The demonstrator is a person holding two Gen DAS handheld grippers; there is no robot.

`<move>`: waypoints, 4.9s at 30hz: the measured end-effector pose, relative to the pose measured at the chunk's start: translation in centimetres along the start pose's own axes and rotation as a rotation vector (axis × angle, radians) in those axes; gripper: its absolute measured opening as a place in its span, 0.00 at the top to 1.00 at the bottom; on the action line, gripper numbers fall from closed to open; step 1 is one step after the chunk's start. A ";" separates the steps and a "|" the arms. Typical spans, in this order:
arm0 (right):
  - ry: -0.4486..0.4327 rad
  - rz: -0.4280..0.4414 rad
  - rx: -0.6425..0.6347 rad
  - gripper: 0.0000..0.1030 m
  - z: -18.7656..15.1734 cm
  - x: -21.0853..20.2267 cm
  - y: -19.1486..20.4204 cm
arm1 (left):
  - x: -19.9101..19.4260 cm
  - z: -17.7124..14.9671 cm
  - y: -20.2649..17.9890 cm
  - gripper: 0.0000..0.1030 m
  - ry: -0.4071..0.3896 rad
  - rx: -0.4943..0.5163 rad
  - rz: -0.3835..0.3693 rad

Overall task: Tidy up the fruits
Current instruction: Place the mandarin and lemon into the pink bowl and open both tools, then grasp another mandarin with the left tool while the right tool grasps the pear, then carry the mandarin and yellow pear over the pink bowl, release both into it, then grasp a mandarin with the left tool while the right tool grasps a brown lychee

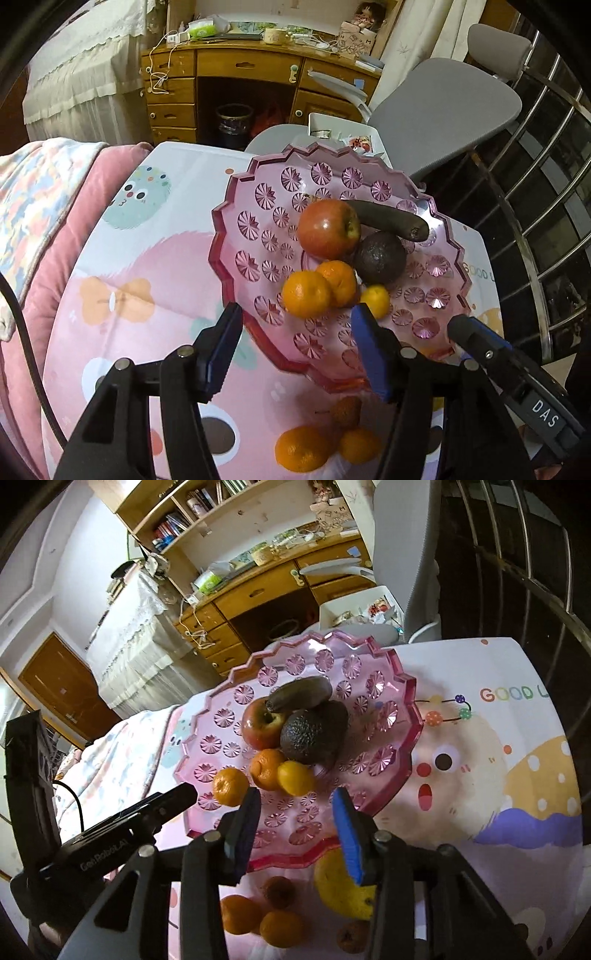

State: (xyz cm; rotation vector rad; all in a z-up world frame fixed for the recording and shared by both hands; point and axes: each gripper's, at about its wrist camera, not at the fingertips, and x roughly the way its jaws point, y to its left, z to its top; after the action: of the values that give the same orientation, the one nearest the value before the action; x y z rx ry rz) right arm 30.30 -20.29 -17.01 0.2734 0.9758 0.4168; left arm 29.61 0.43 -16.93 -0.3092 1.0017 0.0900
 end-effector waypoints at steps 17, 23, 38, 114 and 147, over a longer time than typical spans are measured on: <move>-0.097 -0.067 -0.231 0.32 -3.1 -3.5 -0.4 | -1.4 -5.7 2.8 0.34 0.075 -0.064 -0.008; -0.073 -0.110 -0.333 0.25 -4.7 -2.7 -0.9 | 0.4 -7.7 3.0 0.34 0.154 -0.077 0.002; -0.021 -0.148 -0.517 0.25 -7.9 1.7 -1.5 | 3.1 -10.4 2.0 0.34 0.223 -0.097 -0.038; -0.097 -0.168 -0.355 0.31 0.4 0.8 2.7 | 0.2 0.3 -0.7 0.47 -0.035 0.095 -0.094; -0.100 -0.182 -0.276 0.23 -5.7 -4.5 -2.8 | 0.4 -6.1 -0.7 0.26 0.190 0.026 -0.108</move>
State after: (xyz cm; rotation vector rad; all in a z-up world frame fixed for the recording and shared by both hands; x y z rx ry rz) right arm 23.86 -24.62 -17.85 -0.0444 0.8258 0.3620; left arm 24.99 -2.04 -20.15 -0.3516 1.1710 -0.0514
